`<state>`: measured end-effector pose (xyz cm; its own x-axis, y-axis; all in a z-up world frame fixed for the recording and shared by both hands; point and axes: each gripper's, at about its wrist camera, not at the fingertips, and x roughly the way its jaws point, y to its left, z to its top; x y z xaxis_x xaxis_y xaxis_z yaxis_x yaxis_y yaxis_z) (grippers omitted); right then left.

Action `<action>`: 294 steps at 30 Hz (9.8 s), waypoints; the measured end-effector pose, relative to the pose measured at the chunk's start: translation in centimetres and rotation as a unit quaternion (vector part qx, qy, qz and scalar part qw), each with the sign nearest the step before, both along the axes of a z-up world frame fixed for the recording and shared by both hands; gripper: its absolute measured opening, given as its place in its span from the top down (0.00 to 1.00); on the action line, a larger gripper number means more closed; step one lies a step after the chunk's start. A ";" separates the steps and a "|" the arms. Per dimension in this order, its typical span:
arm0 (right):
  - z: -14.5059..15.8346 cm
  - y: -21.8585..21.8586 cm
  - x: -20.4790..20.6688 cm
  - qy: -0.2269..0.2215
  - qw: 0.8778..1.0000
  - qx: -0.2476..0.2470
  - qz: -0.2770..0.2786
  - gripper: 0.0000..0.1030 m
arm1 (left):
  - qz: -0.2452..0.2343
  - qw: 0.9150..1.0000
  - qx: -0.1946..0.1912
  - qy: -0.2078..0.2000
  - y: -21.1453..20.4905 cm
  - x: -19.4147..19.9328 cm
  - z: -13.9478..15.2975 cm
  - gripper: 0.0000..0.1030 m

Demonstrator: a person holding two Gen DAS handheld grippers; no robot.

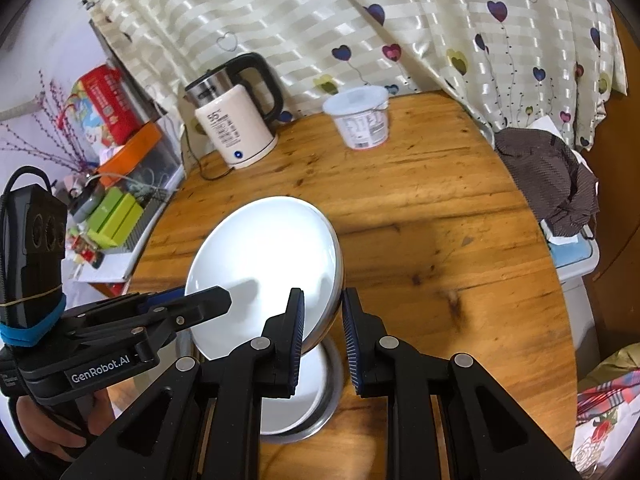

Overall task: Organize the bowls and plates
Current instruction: 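Carry the white bowl with both tools over the bowl stack, then lower the white bowl onto the bowl stack with both tools, then grip the rim of the steel bowl stack with both tools, then lift the bowl stack with both tools and tilt it sideways, then carry the bowl stack with both tools over the beige plate stack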

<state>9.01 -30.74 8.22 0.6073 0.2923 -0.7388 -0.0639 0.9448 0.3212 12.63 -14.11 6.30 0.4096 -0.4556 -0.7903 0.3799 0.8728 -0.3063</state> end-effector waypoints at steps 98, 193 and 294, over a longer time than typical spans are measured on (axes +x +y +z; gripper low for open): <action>-4.9 1.8 -2.6 0.059 0.997 0.021 0.036 0.88 | 0.030 0.998 0.040 -0.028 1.8 -4.1 -4.9 0.69; -10.5 -2.6 -3.8 0.090 0.978 0.182 0.040 0.91 | 0.097 0.981 -0.150 0.075 8.5 -5.6 -10.4 0.76; -6.6 5.5 0.1 0.065 0.970 0.188 0.139 0.93 | 0.144 0.969 -0.199 0.018 16.6 -7.9 -6.7 0.92</action>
<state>9.07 -25.27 1.59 0.3754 0.6951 -0.6131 -0.2356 0.7113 0.6622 4.73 2.53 -0.43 0.5406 -0.5978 -0.5919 0.1202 0.7513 -0.6489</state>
